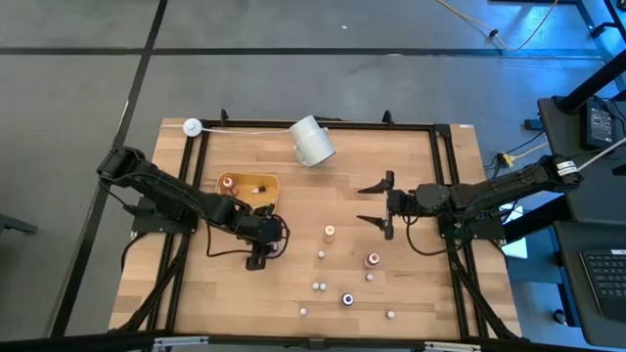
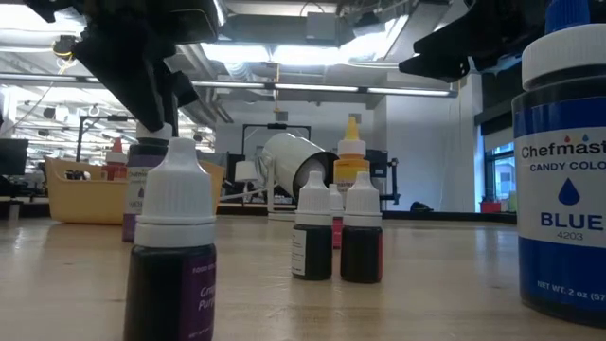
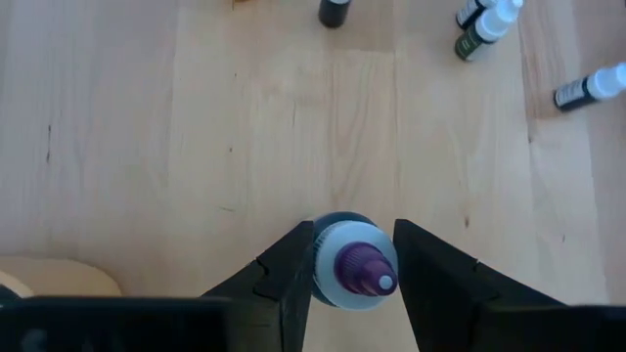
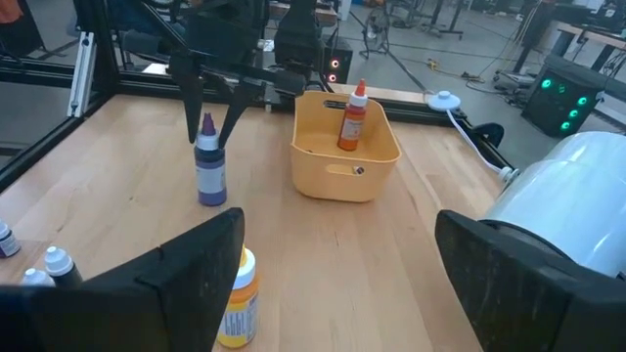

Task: Pick & Place food coloring
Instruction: Put the large purple food coloring bottle into the bin

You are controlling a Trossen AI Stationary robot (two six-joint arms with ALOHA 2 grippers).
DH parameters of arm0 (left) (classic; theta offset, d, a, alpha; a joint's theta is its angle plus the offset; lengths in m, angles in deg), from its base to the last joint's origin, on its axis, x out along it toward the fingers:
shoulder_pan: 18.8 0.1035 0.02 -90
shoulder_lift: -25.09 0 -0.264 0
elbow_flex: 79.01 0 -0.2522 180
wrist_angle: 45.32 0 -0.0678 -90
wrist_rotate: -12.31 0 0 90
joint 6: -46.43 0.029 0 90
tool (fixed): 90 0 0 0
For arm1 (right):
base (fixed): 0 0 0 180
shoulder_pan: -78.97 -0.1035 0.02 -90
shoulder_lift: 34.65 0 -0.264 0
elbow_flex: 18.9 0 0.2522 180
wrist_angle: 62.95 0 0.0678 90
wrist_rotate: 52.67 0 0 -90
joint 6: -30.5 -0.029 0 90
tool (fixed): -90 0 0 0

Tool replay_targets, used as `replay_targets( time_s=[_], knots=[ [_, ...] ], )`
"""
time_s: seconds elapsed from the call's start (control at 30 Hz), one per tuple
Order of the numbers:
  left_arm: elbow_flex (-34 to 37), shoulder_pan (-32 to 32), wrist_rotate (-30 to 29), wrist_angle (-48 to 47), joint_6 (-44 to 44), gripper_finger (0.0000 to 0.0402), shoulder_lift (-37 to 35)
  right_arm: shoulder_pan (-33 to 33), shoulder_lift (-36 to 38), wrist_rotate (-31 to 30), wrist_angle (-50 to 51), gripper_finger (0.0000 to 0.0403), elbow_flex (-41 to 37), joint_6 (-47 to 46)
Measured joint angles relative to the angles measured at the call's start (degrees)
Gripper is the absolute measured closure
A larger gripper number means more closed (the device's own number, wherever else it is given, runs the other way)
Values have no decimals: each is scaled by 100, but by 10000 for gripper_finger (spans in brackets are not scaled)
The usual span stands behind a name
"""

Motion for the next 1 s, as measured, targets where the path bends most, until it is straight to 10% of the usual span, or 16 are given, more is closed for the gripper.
replay_targets(
  time_s=[0.77, 1.0],
  knots=[
    [33, -26, -20, -18, -794, 289, -735, -2, 0, -2, 9, 66, 0, 157],
    [28, -17, -856, -745, -1101, 287, -1567, 0, 0, -2, 15, 66, 0, 157]
  ],
)
